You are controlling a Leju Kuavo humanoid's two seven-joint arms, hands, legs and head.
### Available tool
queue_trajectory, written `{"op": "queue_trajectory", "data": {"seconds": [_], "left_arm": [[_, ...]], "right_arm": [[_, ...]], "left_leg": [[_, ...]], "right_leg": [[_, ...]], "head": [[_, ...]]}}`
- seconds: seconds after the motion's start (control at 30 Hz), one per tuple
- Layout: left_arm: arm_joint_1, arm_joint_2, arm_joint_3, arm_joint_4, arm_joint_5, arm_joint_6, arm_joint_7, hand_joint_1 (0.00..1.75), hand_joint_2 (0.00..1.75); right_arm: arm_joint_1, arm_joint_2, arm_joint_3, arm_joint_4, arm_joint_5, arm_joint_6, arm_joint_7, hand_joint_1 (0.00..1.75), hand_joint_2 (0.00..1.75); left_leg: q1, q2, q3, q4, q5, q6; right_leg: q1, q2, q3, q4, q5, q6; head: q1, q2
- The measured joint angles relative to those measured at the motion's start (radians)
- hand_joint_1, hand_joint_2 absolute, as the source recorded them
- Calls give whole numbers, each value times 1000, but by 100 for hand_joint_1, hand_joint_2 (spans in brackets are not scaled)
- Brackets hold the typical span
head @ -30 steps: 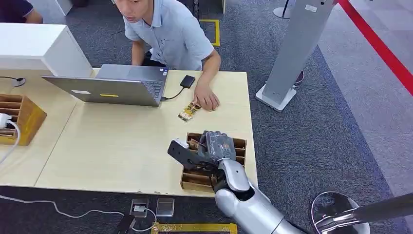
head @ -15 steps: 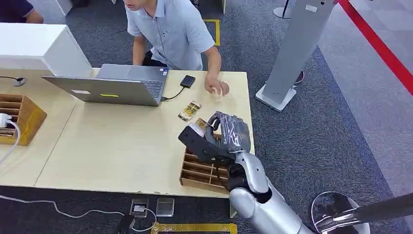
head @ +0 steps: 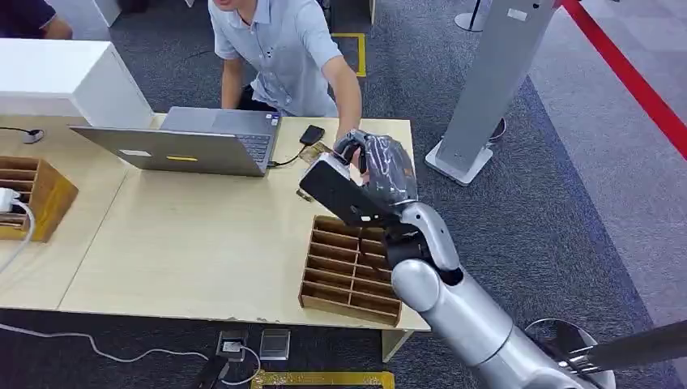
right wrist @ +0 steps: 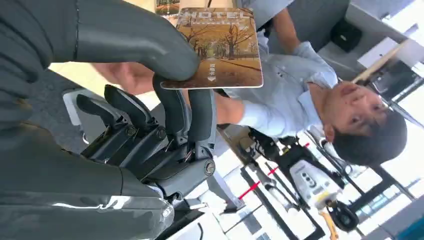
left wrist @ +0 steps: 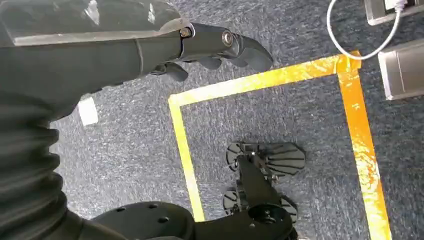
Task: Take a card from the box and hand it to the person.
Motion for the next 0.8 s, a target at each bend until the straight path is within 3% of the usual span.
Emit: {"op": "queue_trajectory", "data": {"seconds": [0.07, 0.23, 0.27, 0.3, 0.47, 0.5, 0.8], "left_arm": [[-6, 0, -1, 0, -14, -8, 17, 0, 175], [-8, 0, -1, 0, -16, -8, 21, 0, 175], [-21, 0, -7, 0, -28, -17, 40, 0, 175], [-23, 0, -7, 0, -29, -18, 42, 0, 175], [-22, -1, -7, 0, -24, -20, 42, 0, 175], [-22, -1, -7, 0, -23, -22, 42, 0, 175], [-17, -1, -7, 0, -19, -20, 23, 0, 175]], "right_arm": [[-49, 26, 2, 105, -21, -5, -26, 175, 175], [-60, 35, 2, 130, -24, -6, -32, 175, 175], [-142, 111, 11, 378, -28, 3, -41, 175, 175], [-160, 136, 16, 448, -14, 8, -26, 175, 175], [-184, 191, 35, 611, 16, 17, -28, 175, 175], [-185, 198, 42, 631, 19, 16, -31, 0, 175], [-193, 239, 70, 751, 18, 7, -75, 0, 175]], "left_leg": [[0, 0, -1, 0, 0, 0], [0, -1, -1, 0, 0, 0], [0, 0, -1, 0, 0, 0], [0, 0, -1, 0, 0, 0], [0, 0, -1, 0, 0, 0], [0, 0, -1, 0, 0, 0], [0, 0, -2, 0, 0, 0]], "right_leg": [[0, -1, 0, 0, 0, 0], [0, -1, 0, 0, 0, 0], [0, 0, -1, 0, 0, 0], [0, 0, -1, 0, 0, 0], [0, 0, -1, 0, 0, 0], [0, 0, -1, 0, 0, 0], [0, 0, -2, 0, 0, 0]], "head": [[1, 0], [0, 0], [1, 0], [0, 0], [0, 0], [0, 0], [0, 0]]}}
